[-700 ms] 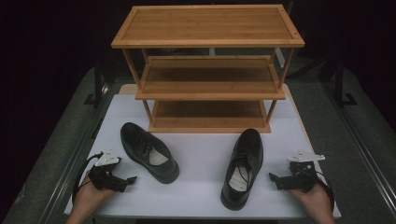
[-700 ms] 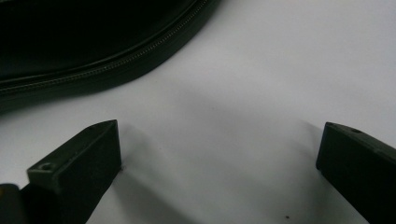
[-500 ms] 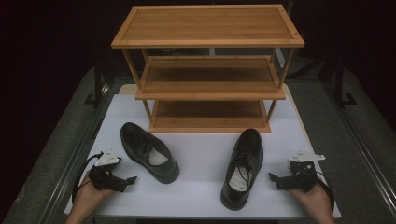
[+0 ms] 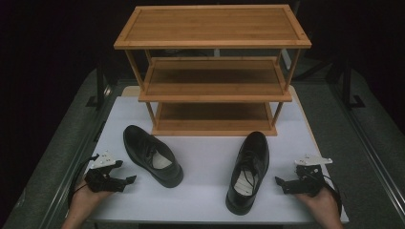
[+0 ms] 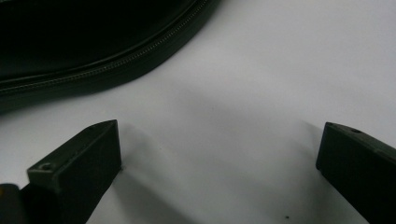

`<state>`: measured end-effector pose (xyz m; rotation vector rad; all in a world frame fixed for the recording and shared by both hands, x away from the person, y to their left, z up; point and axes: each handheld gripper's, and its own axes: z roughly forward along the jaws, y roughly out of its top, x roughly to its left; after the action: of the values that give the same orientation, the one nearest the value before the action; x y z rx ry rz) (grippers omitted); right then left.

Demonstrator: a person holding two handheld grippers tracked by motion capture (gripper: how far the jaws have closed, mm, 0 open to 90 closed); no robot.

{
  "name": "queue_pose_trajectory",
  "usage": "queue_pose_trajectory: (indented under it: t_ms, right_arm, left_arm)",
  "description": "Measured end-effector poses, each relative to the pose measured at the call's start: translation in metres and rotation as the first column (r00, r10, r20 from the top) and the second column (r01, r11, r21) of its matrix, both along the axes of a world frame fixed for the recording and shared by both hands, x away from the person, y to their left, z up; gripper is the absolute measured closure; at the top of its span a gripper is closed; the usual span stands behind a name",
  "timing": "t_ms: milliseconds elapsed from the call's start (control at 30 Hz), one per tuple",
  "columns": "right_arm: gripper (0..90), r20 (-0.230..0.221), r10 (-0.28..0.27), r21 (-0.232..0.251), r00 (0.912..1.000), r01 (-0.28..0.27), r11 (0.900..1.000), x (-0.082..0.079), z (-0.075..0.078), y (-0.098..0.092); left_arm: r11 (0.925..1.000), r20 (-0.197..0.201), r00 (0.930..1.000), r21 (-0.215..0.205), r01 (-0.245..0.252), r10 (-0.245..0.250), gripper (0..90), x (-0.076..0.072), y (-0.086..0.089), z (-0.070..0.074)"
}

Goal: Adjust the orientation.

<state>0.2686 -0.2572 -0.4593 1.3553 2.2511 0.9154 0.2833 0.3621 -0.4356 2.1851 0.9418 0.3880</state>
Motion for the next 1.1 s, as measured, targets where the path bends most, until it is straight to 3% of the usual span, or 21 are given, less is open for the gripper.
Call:
queue_pose_trajectory:
  t_ms: [233,467,567,667,833,1100]
  right_arm:
    - [0.0,0.002,0.001,0.000,1.0000,-0.001,1.000,0.000,0.000,0.000]
    - [0.0,0.004,0.002,-0.002,1.0000,-0.002,1.000,0.000,0.000,0.000]
    - [0.0,0.003,0.001,-0.001,1.0000,-0.001,1.000,0.000,0.000,0.000]
    - [0.0,0.002,0.001,-0.001,1.0000,-0.001,1.000,0.000,0.000,0.000]
    - [0.0,0.003,0.001,0.000,1.0000,-0.001,1.000,0.000,0.000,0.000]
    - [0.0,0.005,0.002,0.000,1.0000,-0.002,1.000,0.000,0.000,0.000]
  left_arm:
    - [0.9991,0.034,0.9986,-0.012,-0.040,0.041,46.8,0.002,0.009,0.017]
    - [0.9990,0.023,0.9988,-0.002,-0.044,0.044,71.7,0.012,0.015,0.031]
    - [0.9983,0.013,0.9985,0.024,-0.053,0.053,81.7,0.020,0.014,0.038]
    - [0.9964,0.003,0.9967,0.024,-0.081,0.081,89.8,0.027,0.014,0.043]
    - [0.9925,-0.003,0.9933,0.039,-0.116,0.116,89.9,0.042,0.017,0.048]
    - [0.9880,-0.019,0.9879,0.009,-0.154,0.154,90.0,0.066,0.028,0.055]
